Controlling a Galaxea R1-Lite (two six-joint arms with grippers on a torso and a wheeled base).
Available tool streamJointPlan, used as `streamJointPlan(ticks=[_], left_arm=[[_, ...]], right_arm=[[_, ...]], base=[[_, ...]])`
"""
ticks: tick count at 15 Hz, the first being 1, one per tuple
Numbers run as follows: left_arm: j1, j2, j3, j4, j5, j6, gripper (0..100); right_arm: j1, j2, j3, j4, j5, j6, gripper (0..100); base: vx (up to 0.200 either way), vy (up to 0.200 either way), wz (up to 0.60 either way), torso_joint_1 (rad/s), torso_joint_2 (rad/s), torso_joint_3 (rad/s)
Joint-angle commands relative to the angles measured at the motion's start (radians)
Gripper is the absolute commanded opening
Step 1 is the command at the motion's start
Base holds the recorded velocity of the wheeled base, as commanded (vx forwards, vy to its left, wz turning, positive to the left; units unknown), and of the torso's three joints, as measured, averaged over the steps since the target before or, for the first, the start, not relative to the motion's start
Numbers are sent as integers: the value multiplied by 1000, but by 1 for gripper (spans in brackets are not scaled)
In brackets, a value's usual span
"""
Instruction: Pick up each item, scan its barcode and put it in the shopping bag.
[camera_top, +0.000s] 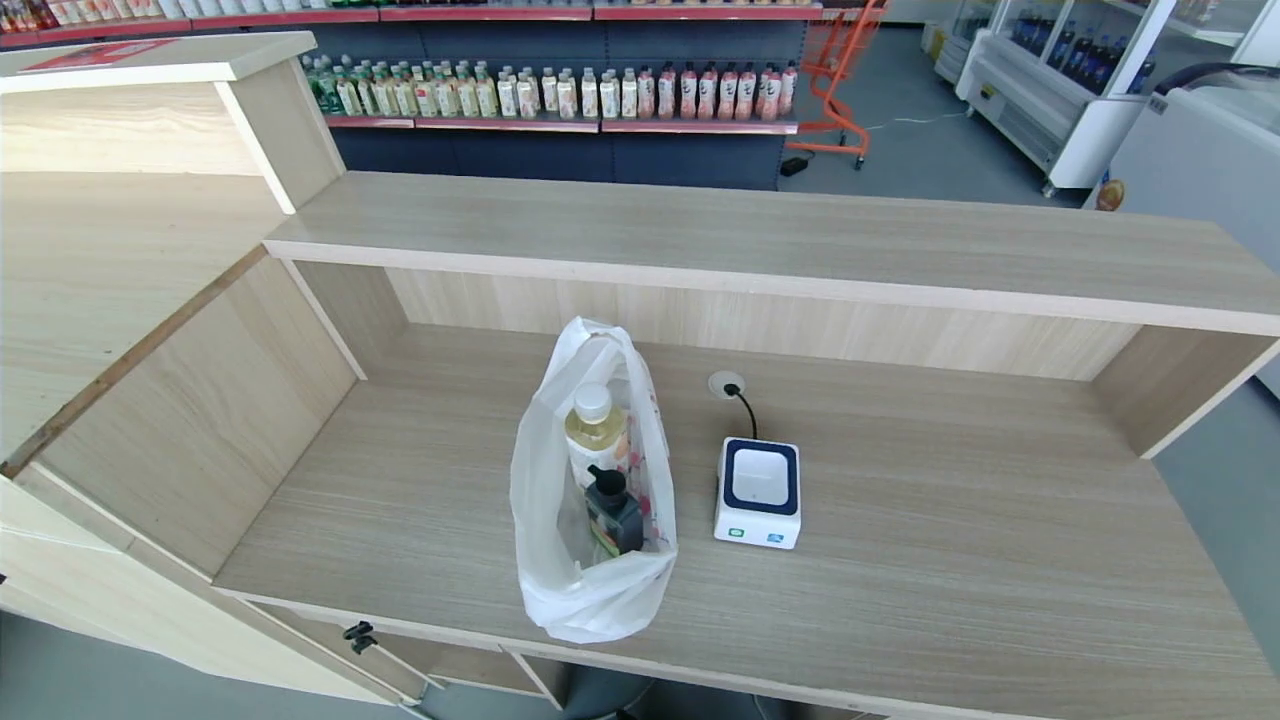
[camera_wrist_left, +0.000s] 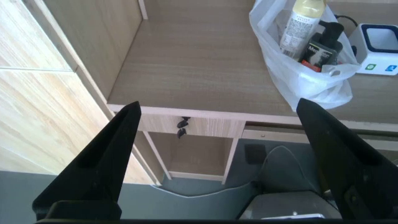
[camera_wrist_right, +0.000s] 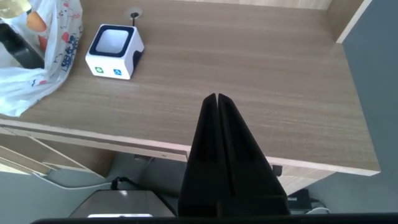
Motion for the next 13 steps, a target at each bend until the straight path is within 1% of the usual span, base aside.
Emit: streamJointPlan(ticks=[1, 4, 13], left_arm=[[-2, 3, 0, -1, 0, 1, 100], [-2, -3, 0, -1, 0, 0, 100], [-2, -3, 1, -1, 0, 0, 100]], right_arm=[[-2, 4, 0, -1, 1, 0, 0], [-2, 4, 0, -1, 1, 0, 0], [-2, 4, 0, -1, 1, -6, 0]], base=[[200, 0, 0, -7, 7, 2], [0, 0, 0, 35, 6, 1], [0, 0, 0, 0, 0, 0]])
